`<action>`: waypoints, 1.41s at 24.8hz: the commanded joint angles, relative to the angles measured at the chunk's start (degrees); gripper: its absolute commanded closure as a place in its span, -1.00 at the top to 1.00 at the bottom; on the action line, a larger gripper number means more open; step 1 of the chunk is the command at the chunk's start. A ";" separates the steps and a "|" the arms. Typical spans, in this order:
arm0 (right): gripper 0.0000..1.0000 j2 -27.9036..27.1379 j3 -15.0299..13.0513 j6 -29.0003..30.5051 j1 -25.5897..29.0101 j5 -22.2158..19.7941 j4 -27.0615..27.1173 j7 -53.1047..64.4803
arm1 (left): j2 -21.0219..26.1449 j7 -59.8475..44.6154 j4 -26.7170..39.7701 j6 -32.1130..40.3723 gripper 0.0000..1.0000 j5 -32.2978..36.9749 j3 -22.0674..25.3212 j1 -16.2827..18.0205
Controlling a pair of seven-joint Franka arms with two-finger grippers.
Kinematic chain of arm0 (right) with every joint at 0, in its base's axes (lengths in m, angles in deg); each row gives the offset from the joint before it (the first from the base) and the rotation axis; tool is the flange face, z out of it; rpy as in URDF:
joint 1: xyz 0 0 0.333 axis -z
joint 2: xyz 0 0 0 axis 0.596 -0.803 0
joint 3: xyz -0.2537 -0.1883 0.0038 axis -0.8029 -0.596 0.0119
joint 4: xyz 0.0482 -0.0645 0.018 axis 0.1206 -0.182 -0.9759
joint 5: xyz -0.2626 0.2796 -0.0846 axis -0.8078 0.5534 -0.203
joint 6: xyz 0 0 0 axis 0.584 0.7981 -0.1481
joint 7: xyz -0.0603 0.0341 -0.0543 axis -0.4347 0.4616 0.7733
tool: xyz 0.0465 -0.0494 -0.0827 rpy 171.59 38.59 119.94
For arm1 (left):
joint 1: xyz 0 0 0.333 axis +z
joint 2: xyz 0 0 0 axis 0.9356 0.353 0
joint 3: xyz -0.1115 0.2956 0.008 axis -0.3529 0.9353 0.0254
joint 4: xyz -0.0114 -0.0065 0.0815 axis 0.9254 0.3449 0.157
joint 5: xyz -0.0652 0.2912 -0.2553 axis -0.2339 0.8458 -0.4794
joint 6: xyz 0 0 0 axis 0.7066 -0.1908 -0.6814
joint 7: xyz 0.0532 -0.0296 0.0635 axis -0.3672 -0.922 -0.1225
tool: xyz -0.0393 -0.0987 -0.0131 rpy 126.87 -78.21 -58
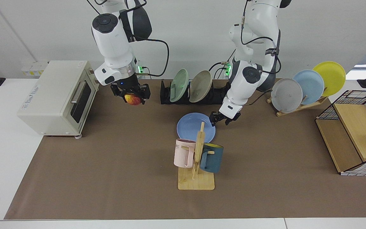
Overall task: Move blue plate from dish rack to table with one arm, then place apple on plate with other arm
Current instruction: 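Release the plate and withdraw the left gripper while the right gripper lifts the apple, then lower the red apple onto the blue plate and open the right gripper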
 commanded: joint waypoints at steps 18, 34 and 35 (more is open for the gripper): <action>-1.00 -19.52 -0.65 8.06 -18.83 -3.07 11.53 -26.32 | -9.29 20.86 -22.58 40.85 1.00 2.75 9.21 10.40; -1.00 -27.97 -0.04 21.25 -20.52 -3.42 8.73 -29.32 | -14.57 23.24 -20.21 39.89 1.00 7.06 10.01 9.78; -1.00 -28.06 -0.04 21.69 -20.52 -2.90 8.29 -29.24 | -14.57 23.24 -20.21 39.89 1.00 7.06 10.01 9.78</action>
